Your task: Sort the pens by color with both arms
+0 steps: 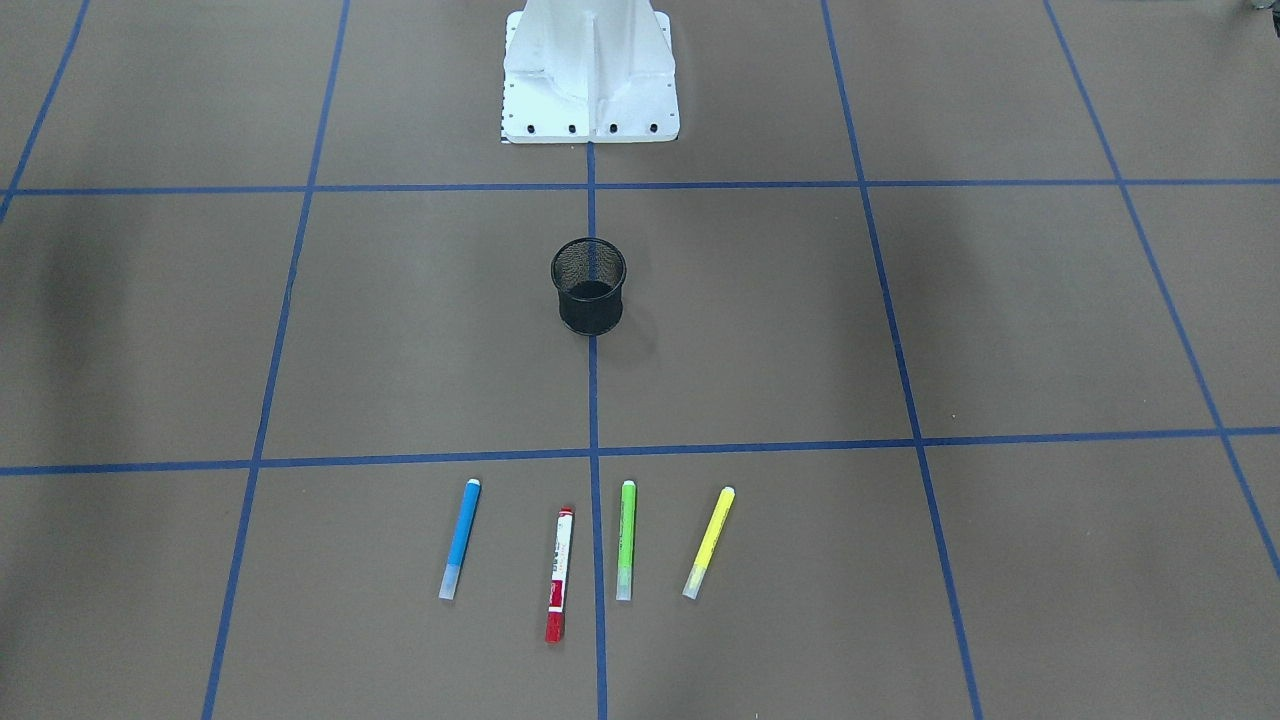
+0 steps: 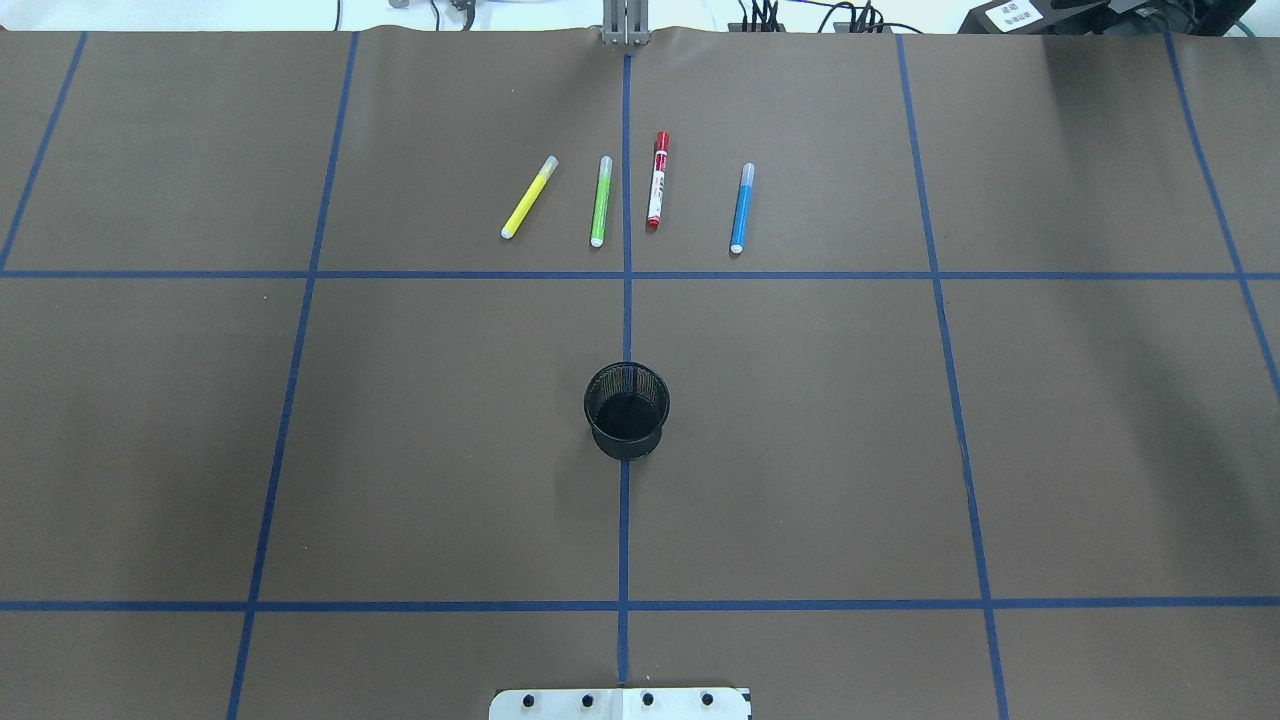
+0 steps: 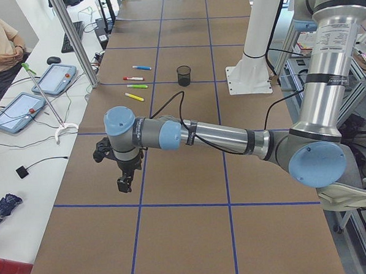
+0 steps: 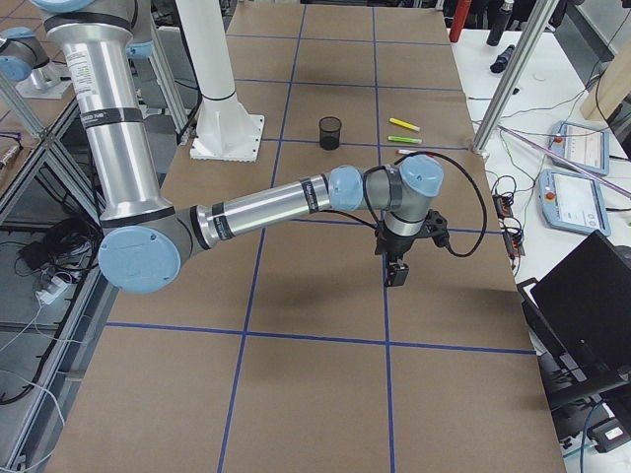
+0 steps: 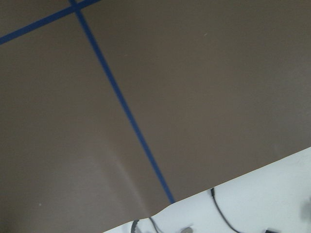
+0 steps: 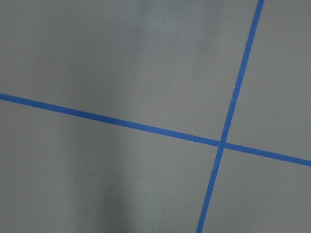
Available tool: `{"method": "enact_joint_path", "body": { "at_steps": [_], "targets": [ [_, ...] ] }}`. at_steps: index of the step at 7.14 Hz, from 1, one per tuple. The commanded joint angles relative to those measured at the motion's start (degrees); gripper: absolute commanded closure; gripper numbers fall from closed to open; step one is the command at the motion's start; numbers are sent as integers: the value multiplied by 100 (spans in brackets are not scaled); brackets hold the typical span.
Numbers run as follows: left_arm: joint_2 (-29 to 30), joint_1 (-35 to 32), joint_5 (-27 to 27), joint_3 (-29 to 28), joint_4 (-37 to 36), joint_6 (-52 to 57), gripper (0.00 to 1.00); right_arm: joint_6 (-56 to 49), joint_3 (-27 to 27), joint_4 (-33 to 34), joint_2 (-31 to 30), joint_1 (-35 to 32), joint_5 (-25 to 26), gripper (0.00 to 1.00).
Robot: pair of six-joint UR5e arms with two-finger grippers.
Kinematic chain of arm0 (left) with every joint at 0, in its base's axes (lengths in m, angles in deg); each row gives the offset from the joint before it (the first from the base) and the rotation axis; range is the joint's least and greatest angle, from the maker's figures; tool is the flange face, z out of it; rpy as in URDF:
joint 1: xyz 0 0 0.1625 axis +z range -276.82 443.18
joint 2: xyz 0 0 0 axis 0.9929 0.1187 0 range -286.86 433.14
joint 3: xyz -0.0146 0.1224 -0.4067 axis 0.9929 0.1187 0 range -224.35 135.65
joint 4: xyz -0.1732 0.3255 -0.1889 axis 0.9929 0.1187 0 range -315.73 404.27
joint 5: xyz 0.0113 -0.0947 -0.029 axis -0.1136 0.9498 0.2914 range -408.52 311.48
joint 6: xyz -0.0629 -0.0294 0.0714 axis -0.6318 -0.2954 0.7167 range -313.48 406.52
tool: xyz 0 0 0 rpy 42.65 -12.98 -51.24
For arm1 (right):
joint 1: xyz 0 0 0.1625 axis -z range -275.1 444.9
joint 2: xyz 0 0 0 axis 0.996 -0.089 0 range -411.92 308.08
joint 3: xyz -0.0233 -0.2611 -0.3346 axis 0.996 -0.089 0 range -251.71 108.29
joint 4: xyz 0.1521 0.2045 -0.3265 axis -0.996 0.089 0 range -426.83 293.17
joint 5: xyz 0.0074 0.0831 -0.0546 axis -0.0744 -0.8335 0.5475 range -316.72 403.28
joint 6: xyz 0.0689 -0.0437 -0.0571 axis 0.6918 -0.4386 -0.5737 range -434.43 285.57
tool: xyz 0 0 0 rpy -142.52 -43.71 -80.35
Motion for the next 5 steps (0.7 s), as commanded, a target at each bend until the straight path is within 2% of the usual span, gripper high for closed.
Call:
{"method": "enact_joint_path", "body": {
  "at_steps": [1,5],
  "targets": [
    [-372,-151,0,46,-48,-52,0,48,16,-8,-236,-48,2,0],
    [-609,-143,8,344,-48,-9,0,48,78,-52,-255,-233,-7,0]
  ]
}}
